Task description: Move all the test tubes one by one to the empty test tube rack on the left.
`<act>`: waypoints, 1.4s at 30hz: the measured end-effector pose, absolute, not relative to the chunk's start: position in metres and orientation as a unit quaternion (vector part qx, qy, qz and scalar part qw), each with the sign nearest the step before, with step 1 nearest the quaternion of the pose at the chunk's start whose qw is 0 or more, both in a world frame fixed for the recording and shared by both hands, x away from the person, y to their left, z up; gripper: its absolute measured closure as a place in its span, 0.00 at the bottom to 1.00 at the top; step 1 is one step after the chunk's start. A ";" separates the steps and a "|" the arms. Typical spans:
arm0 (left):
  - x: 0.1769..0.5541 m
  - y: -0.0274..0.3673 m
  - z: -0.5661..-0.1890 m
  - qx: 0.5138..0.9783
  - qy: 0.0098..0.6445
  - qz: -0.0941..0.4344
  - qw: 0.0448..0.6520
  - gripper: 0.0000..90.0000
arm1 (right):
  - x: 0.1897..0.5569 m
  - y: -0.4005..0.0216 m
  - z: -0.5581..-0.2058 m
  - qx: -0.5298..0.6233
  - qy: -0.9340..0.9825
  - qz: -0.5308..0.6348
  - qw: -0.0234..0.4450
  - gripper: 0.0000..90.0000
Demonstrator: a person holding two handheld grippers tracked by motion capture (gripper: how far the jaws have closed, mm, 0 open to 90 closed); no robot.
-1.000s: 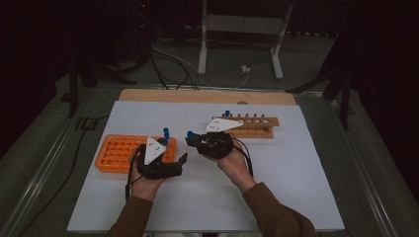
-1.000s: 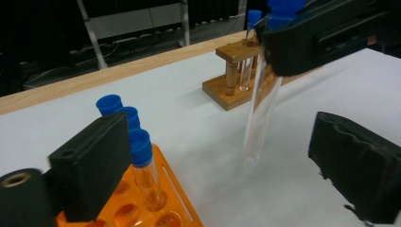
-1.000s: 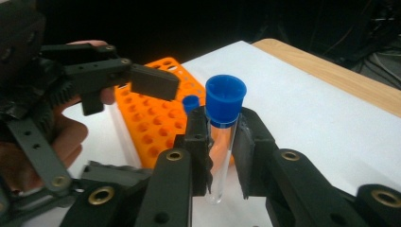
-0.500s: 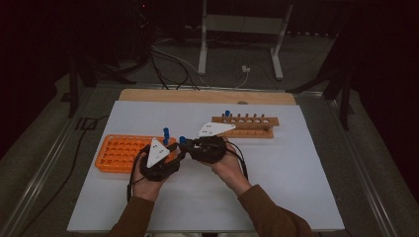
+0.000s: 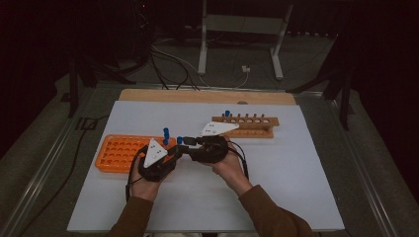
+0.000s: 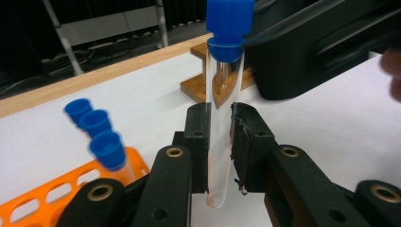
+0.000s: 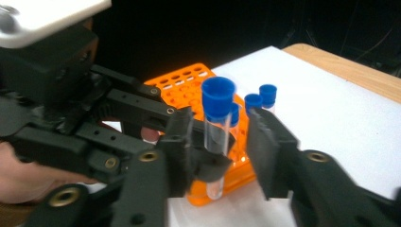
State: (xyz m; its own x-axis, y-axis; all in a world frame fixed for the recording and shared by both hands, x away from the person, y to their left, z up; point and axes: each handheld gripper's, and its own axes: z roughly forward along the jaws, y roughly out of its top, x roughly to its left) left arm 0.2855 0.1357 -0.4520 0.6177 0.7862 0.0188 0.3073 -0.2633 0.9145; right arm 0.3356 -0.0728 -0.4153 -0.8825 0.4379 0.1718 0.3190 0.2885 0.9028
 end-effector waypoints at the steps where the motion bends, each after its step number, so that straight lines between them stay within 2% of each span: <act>1: 0.286 0.138 -0.452 0.754 0.366 0.246 0.488 0.87 | 0.336 -0.075 -0.415 0.236 0.798 0.552 0.052 0.63; 4: 0.286 0.143 -0.453 0.748 0.373 0.250 0.488 0.87 | 0.338 -0.082 -0.414 0.241 0.794 0.556 0.047 0.49; 9: 0.285 0.149 -0.454 0.744 0.380 0.259 0.485 0.87 | 0.339 -0.091 -0.414 0.253 0.798 0.543 0.066 0.27; 13: 0.285 0.152 -0.456 0.742 0.384 0.262 0.483 0.87 | 0.341 -0.098 -0.417 0.273 0.797 0.532 0.084 0.17; 24: 0.285 0.159 -0.457 0.734 0.390 0.272 0.485 0.87 | 0.344 -0.120 -0.419 0.303 0.782 0.534 0.107 0.05; 42: 0.286 0.167 -0.465 0.731 0.399 0.274 0.481 0.87 | 0.341 -0.175 -0.432 0.339 0.752 0.554 0.117 0.03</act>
